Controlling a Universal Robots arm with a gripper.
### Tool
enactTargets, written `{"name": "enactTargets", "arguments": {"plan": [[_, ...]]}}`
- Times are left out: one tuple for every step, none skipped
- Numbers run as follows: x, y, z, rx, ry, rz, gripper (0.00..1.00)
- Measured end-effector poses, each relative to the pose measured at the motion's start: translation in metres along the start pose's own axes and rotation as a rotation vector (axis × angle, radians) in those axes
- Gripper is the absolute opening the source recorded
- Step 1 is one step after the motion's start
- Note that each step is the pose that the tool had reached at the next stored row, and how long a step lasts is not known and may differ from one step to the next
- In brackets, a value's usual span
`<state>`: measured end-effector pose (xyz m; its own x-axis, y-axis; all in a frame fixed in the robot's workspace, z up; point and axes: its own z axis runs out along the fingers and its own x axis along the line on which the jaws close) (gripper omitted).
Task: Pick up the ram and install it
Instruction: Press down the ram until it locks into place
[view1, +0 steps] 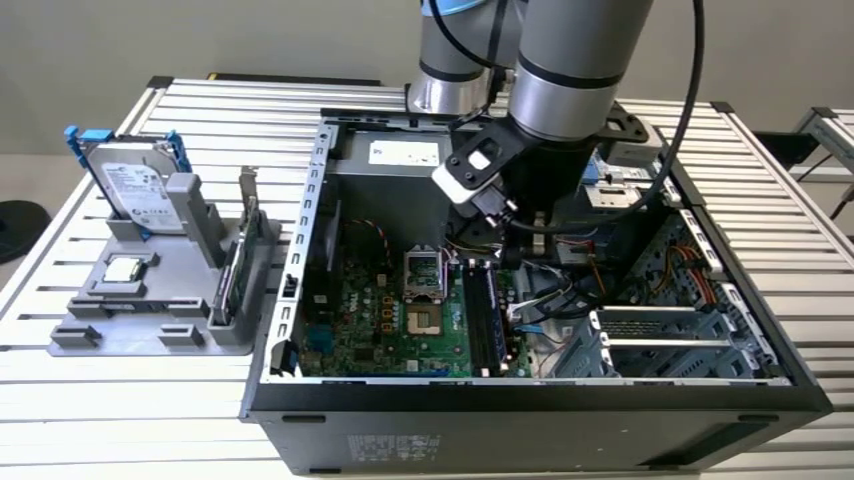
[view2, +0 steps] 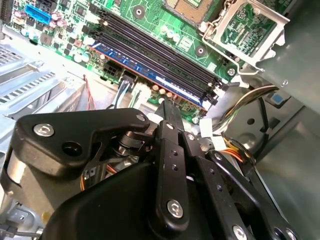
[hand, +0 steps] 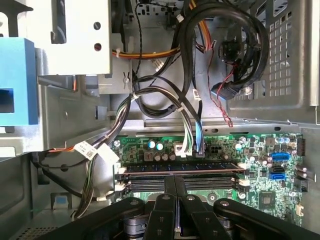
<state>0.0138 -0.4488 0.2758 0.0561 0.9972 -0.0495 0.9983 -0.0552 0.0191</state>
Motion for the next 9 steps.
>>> {"name": "enactTargets", "arguments": {"plan": [[0.0,0.0,-0.0005,0.0,-0.0001,0.0,0.0],[0.0,0.0,-0.0009,0.0,0.0,0.0,0.0],[0.0,0.0,-0.0011,0.0,0.0002,0.0,0.0],[0.0,0.0001,-0.0011,-0.0001,0.0003,0.0,0.0],[0.0,0.0,-0.0011,-0.0001,0.0003,0.0,0.0],[-0.0001,0.0001,-0.0016,0.0,0.0,0.0,0.0],[-0.0001,0.0,-0.0019,0.0,0.0,0.0,0.0],[-0.0001,0.0,-0.0019,0.0,-0.0001,0.0,0.0],[-0.0001,0.0,-0.0019,0.0,0.0,0.0,0.0]]}}
